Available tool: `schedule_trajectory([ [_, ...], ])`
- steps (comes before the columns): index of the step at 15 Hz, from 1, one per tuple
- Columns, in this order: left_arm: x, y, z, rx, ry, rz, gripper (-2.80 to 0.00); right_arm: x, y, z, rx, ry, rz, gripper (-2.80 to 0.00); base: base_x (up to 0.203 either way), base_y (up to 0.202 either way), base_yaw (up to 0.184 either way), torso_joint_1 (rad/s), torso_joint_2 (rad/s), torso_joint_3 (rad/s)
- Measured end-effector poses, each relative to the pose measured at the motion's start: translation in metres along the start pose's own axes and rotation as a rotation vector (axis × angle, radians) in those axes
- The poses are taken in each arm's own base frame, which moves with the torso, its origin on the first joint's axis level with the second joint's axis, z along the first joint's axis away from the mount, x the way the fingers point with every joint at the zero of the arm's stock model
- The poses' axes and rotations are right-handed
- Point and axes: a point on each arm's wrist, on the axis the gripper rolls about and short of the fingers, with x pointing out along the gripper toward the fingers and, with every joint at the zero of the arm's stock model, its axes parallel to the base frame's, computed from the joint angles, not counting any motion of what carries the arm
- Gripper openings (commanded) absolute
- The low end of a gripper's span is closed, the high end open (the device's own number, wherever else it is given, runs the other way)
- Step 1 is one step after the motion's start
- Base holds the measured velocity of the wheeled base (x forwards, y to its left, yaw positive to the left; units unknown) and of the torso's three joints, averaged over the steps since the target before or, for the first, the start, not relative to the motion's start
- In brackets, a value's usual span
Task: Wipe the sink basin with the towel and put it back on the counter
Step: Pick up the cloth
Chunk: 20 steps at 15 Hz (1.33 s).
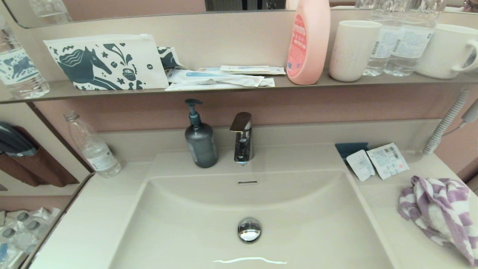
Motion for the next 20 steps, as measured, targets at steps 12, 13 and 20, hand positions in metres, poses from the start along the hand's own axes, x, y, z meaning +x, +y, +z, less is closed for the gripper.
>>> schedule_trajectory([
  [12,0.0000,0.0002,0.0001,-0.036,-0.002,0.007,-2.80,0.0000,-0.0001,0.0000,0.000,0.000,-0.004,-2.80,0.000,0.000,0.000,0.000,0.00,0.000],
  [13,0.0000,0.0002,0.0001,-0.036,-0.002,0.007,-2.80,0.0000,-0.0002,0.0001,0.001,-0.001,-0.011,-2.80,0.000,0.000,0.000,0.000,0.00,0.000],
  [20,0.0000,0.0002,0.0001,-0.036,-0.002,0.007,-2.80,-0.0001,-0.0002,0.0004,0.022,-0.002,-0.020,-2.80,0.000,0.000,0.000,0.000,0.00,0.000],
])
